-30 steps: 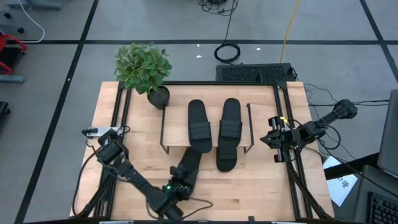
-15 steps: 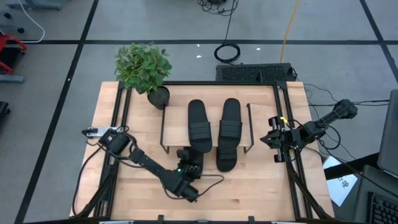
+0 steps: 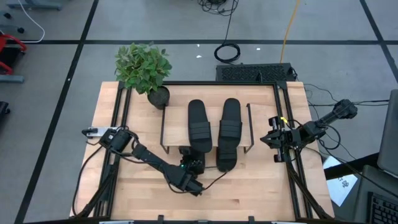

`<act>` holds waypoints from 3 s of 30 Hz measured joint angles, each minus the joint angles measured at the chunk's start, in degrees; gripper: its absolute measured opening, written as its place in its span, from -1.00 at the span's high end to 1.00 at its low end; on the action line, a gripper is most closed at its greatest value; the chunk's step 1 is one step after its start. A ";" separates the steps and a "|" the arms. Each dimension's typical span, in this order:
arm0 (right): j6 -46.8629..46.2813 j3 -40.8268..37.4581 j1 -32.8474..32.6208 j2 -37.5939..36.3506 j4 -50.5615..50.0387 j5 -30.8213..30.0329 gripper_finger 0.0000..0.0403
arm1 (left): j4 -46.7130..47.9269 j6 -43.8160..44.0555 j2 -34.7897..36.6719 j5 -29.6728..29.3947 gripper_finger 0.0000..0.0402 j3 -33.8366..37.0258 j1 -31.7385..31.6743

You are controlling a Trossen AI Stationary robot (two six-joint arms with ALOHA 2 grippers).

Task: Pick and place slides into the shelf
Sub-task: Put the black slide under the shelf

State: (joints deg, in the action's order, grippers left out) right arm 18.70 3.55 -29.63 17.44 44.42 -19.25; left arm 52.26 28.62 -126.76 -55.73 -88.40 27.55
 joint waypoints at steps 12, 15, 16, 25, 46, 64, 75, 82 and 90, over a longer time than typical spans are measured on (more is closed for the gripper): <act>0.00 0.00 0.00 0.01 0.00 -0.04 1.00 | -3.48 -2.02 -0.17 0.95 0.98 -0.04 -1.47; 0.00 -0.01 0.00 0.00 -0.02 -0.04 1.00 | -3.46 -1.76 -0.21 1.71 0.90 -0.04 -1.35; -0.01 -0.01 0.00 0.01 -0.02 -0.04 1.00 | -3.48 -1.95 -0.22 2.46 0.86 -0.04 -1.33; -0.63 -0.01 0.01 0.00 -0.02 0.00 1.00 | -3.96 -1.30 -0.22 4.62 0.42 -0.04 -1.21; -0.59 -0.01 0.01 -0.01 -0.08 0.00 1.00 | -5.57 -9.23 2.13 -2.45 0.03 0.00 2.96; -0.46 -0.01 0.01 -0.01 -0.34 -0.07 1.00 | -8.12 -9.91 7.69 10.72 0.43 0.00 8.09; -1.20 0.00 0.02 -0.01 -0.04 -0.07 1.00 | -16.47 -17.47 7.69 33.17 0.90 0.00 7.69; -1.36 0.00 0.02 -0.01 -0.04 -0.02 1.00 | -15.85 -16.22 7.10 32.31 1.00 0.07 5.18; -1.13 0.00 0.02 -0.01 -0.07 0.02 1.00 | -17.17 -15.76 7.15 35.06 1.00 3.25 3.57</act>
State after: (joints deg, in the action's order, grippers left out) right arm 17.57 3.55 -29.61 17.43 44.36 -19.22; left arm 35.09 12.86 -119.61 -20.67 -85.15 31.12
